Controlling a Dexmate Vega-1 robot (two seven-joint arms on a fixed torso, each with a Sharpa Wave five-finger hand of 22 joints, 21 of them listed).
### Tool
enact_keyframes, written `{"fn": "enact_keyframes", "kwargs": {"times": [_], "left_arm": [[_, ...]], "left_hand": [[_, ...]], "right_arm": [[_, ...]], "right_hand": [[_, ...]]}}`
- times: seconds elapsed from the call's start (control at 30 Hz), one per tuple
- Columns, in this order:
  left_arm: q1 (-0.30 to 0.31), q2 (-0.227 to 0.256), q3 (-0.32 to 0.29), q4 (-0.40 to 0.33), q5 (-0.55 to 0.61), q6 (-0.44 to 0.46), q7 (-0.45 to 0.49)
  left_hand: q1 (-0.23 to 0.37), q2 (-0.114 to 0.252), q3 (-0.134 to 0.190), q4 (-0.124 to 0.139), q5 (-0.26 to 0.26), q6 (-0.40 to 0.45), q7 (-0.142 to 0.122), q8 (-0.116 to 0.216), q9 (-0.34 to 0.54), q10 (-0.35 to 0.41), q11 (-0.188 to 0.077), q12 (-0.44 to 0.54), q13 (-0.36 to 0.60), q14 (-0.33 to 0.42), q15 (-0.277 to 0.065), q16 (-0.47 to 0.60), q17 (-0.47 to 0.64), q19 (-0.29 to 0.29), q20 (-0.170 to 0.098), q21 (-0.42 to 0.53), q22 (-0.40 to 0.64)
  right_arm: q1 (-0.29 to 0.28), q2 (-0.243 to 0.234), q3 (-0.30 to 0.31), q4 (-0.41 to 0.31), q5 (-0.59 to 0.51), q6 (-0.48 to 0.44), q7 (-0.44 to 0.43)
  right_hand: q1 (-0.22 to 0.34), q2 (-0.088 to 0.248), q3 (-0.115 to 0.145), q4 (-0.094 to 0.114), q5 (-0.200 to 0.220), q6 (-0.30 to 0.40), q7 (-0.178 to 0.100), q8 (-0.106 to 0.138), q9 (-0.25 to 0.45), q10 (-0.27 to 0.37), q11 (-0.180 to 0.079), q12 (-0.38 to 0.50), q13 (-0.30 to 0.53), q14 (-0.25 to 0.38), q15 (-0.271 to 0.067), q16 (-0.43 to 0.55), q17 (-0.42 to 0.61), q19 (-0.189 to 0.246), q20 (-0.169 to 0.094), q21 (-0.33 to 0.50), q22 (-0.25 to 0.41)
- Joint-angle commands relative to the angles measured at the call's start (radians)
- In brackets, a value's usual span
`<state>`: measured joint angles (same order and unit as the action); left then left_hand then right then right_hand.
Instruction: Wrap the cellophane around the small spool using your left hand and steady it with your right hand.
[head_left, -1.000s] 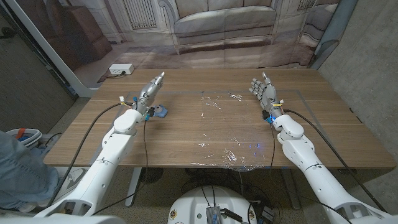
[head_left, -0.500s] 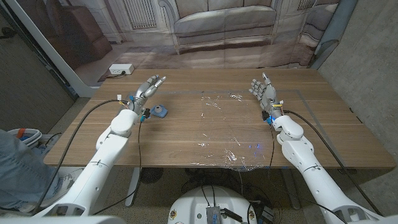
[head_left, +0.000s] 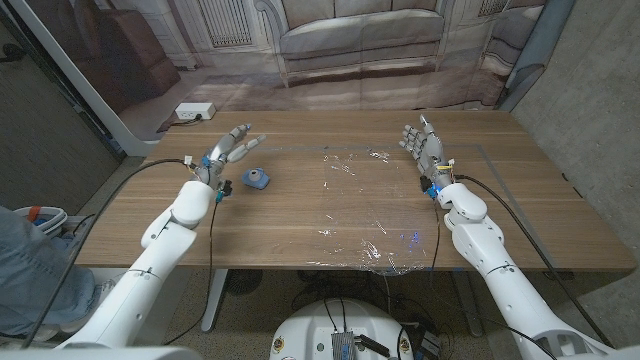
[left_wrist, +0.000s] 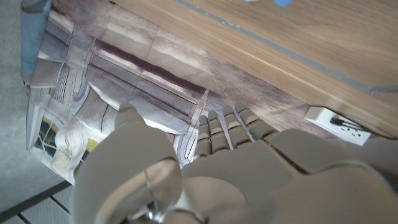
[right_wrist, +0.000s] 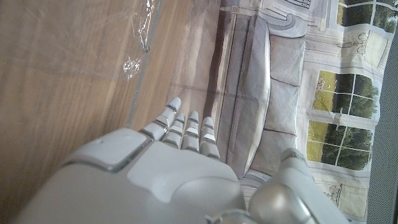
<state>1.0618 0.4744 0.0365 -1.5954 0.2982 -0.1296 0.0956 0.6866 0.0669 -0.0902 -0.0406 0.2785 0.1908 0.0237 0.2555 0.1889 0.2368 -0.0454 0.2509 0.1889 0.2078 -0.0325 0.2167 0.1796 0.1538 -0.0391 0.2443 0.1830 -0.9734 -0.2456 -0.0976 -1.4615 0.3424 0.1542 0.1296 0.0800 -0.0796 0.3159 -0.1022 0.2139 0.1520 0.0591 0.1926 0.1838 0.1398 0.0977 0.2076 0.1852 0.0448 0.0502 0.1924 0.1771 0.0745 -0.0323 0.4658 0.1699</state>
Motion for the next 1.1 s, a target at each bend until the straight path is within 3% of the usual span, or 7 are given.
{"fn": "enact_keyframes", "kwargs": {"times": [0.03,0.33,0.73,1.1], "left_arm": [[0.073,0.063,0.002,-0.116,0.213,0.115,0.088],[0.090,0.110,0.020,-0.183,0.312,0.232,0.046],[0.071,0.169,0.071,-0.221,0.407,0.300,-0.023],[0.049,0.234,0.113,-0.278,0.474,0.365,-0.174]], "left_hand": [[0.025,0.001,-0.004,-0.016,-0.003,0.066,-0.008,0.015,0.001,0.059,-0.009,0.012,0.004,0.051,-0.009,0.011,0.004,0.038,-0.008,0.011,0.004],[0.040,-0.001,-0.004,-0.024,-0.005,0.095,-0.014,0.017,0.000,0.084,-0.021,0.012,0.004,0.074,-0.023,0.011,0.003,0.058,-0.013,0.014,0.004],[0.095,-0.007,0.006,-0.055,-0.004,0.086,-0.034,0.000,0.000,0.076,-0.040,-0.006,0.006,0.055,-0.035,-0.010,0.002,0.012,-0.011,-0.011,0.003],[0.136,-0.020,0.009,-0.079,-0.003,0.094,-0.044,-0.004,0.001,0.085,-0.053,-0.011,0.007,0.063,-0.040,-0.012,0.002,0.023,-0.019,-0.011,0.003]], "right_arm": [[0.011,0.006,-0.003,0.000,-0.007,-0.012,0.008],[0.017,0.010,0.002,0.009,0.002,-0.011,0.021],[0.023,0.019,-0.001,0.027,0.008,-0.008,0.032],[0.029,0.027,-0.009,0.035,0.008,-0.015,0.036]], "right_hand": [[0.007,0.003,0.002,-0.004,0.006,0.009,-0.003,0.007,0.002,0.011,0.002,0.008,0.000,0.012,0.001,0.003,0.003,0.008,0.001,-0.002,0.004],[0.008,0.005,0.001,-0.004,0.006,0.010,-0.005,0.006,0.003,0.012,0.000,0.008,0.000,0.013,0.000,0.003,0.004,0.011,0.003,-0.005,0.004],[0.008,0.005,-0.001,-0.004,0.005,0.011,-0.006,0.005,0.003,0.014,0.000,0.008,0.000,0.016,0.001,0.003,0.004,0.014,0.005,-0.010,0.005],[0.009,0.007,-0.002,-0.004,0.004,0.012,-0.006,0.005,0.003,0.012,-0.002,0.007,-0.001,0.017,0.002,0.002,0.004,0.016,0.006,-0.015,0.005]]}}
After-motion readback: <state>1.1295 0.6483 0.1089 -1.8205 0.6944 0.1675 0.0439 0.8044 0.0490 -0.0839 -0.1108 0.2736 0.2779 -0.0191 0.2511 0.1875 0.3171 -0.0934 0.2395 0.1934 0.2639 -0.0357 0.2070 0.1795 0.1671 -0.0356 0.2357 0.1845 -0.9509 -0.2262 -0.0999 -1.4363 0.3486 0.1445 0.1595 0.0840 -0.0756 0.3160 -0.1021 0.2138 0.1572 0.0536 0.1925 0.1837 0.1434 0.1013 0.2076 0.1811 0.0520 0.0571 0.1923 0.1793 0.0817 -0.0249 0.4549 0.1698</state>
